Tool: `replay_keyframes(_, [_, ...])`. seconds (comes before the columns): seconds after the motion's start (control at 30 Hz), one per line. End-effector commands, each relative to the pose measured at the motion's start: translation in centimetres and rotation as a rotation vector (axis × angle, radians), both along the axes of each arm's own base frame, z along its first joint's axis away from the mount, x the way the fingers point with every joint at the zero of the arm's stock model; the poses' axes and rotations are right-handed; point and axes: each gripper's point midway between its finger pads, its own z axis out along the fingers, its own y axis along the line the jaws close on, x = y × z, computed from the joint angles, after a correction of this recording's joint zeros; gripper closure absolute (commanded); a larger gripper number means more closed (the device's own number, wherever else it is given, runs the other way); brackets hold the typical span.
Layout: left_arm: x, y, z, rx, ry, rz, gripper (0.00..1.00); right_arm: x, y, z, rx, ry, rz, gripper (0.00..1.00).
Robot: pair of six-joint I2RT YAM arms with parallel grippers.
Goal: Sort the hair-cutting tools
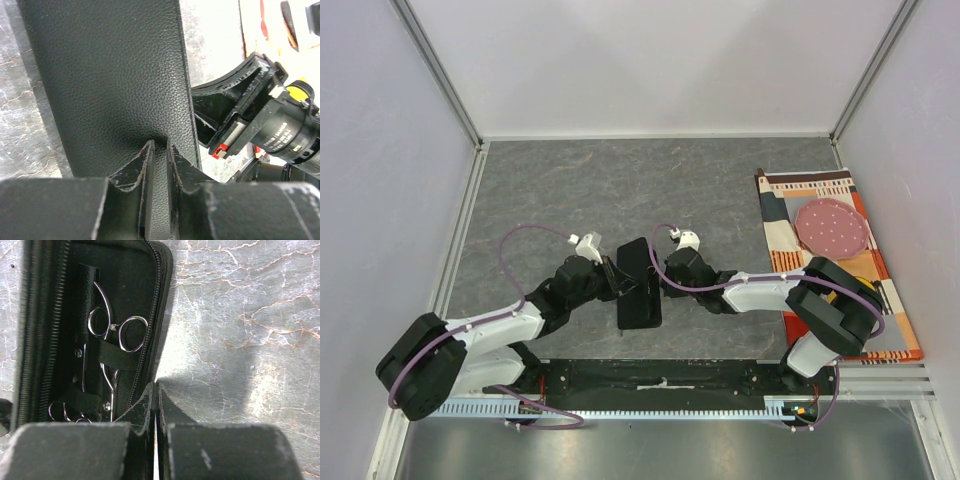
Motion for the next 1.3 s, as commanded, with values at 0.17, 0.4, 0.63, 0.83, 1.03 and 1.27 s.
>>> replay_keyframes(0.17, [0.7,-0.7,-2.6,0.022,0.044,0.008,0.80,-3.9,-3.1,-3.9,-0.170,0.143,0.057,1.00])
replay_keyframes(0.4, [1.1,-1.2,-4.5,0.059,0.098,0.005,0.81,-2.6,-4.1,-1.0,-0.233,0.072,0.022,0.78])
replay_keyframes(0.63, [1.1,-0.8,-5.5,0.103,0.140,0.024,0.82,-2.0,-2.8,3.6,-0.274,-0.030,0.021,0.65])
replay_keyframes(0.83, [1.0,-0.4,-5.5,0.135,0.153,0.032,0.82,-1.8,-1.4,4.5,-0.233,-0.047,0.012,0.63])
replay_keyframes(1.03, [0.9,-0.2,-5.3,0.146,0.154,0.033,0.82,-1.2,-0.6,4.9,-0.224,-0.056,0.002,0.62])
replay_keyframes(1.27, [0.7,0.1,-5.2,0.149,0.155,0.032,0.82,-0.9,0.6,4.7,-0.212,-0.053,0.019,0.62])
